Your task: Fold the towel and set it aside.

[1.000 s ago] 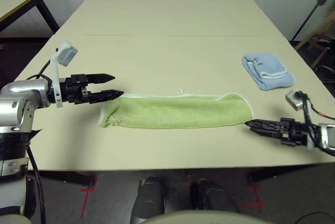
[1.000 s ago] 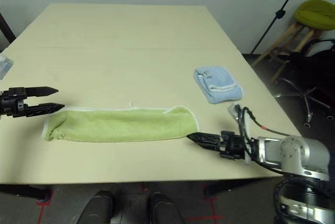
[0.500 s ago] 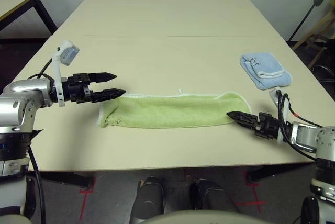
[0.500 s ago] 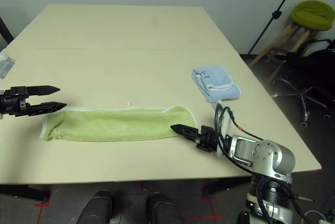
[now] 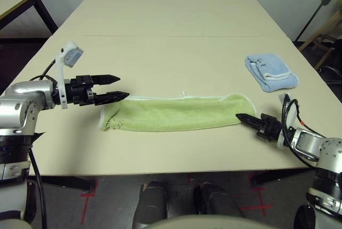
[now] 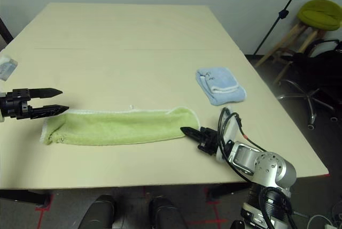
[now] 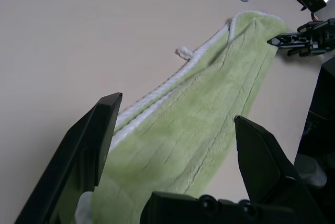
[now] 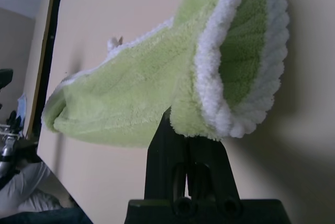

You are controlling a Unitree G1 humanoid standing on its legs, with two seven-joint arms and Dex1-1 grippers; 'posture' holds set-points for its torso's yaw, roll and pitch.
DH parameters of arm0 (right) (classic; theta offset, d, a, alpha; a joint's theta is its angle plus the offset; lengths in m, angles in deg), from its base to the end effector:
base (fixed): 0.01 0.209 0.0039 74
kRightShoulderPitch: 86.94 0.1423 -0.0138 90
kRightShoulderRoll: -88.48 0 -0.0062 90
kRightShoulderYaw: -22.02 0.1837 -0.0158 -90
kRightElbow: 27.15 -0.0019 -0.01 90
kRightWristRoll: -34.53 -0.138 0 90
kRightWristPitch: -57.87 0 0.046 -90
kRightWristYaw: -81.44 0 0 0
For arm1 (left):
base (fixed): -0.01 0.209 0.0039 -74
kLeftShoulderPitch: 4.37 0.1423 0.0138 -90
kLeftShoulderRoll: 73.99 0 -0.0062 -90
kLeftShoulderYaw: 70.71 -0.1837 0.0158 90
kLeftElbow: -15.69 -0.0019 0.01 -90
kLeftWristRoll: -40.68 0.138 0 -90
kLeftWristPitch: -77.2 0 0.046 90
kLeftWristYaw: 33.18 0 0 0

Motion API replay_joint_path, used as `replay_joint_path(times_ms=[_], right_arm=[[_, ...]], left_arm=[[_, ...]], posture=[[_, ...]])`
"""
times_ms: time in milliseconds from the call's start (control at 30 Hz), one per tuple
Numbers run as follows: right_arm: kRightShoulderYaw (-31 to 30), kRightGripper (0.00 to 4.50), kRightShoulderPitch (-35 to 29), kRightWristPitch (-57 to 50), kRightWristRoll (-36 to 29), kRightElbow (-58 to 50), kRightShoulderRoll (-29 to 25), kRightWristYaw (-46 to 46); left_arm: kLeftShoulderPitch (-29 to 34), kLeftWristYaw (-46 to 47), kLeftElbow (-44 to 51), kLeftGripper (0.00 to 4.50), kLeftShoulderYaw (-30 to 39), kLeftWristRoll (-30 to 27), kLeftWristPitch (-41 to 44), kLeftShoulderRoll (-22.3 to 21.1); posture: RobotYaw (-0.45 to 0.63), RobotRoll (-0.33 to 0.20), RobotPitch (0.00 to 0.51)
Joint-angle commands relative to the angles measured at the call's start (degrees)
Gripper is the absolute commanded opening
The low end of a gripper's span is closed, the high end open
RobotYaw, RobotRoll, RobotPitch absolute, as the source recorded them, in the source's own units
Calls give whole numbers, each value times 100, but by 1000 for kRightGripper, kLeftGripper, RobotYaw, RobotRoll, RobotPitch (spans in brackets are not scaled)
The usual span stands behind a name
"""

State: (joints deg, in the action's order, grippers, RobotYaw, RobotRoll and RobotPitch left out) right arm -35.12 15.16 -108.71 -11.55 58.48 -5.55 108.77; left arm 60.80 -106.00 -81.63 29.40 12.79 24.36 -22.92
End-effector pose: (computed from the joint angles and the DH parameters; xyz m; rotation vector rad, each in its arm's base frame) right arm 0.2038 -0.2703 0.0954 0.7584 0.5824 0.4655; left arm 0.2477 0.3271 0.2100 0.1536 0.3482 -0.9468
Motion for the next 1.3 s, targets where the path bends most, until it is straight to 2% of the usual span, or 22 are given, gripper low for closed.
replay_joint_path(times_ms=[33,667,933,1067,1300], right_arm=[[235,31,-182,169,-4,136,-307,-27],[243,31,-525,1073,32,906,-2257,1053],[-781,31,-205,1541,206,408,-2818,1843],[-1483,31,-61,1768,416,24,-3137,2251],[-2271,31,249,1816,479,-424,-3314,2670]], left_arm=[[28,-35,-1,4500,-97,1,15,-46],[153,-30,-92,4500,49,-44,43,-146],[92,-22,-162,4500,46,-53,68,-199],[152,-40,-153,4500,88,-85,108,-270],[260,14,-74,4500,156,-192,172,-315]], posture=[[120,0,129],[117,0,122],[119,0,127],[128,0,129],[140,0,129]])
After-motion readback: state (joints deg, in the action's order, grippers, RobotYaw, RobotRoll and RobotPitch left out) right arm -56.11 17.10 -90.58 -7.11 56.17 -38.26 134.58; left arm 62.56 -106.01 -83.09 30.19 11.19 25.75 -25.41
